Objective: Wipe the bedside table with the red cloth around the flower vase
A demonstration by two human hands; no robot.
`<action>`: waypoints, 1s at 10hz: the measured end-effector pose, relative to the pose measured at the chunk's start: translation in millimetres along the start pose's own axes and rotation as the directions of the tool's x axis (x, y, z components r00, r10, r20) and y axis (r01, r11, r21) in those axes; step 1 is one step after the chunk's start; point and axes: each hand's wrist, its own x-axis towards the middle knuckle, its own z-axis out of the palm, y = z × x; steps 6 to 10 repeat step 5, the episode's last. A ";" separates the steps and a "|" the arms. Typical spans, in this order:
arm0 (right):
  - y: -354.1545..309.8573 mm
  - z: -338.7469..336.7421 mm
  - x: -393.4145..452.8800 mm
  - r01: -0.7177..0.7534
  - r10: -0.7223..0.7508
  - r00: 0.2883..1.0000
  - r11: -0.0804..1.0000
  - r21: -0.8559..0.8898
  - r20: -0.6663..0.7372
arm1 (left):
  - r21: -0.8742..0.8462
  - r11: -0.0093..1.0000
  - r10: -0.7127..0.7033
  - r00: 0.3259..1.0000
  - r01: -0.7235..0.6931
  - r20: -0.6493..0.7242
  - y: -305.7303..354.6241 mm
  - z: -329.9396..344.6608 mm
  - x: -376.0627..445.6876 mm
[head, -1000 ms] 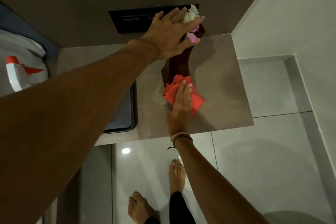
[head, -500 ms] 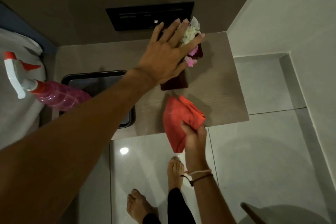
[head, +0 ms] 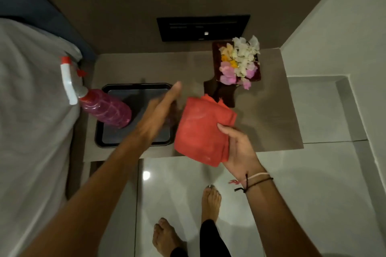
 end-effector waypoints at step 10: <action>18.5 104.5 69.7 0.010 -0.056 0.998 0.667 -0.745 -0.036 | -0.042 0.975 -0.218 0.919 0.216 -0.327 -63.2 -47.2 8.2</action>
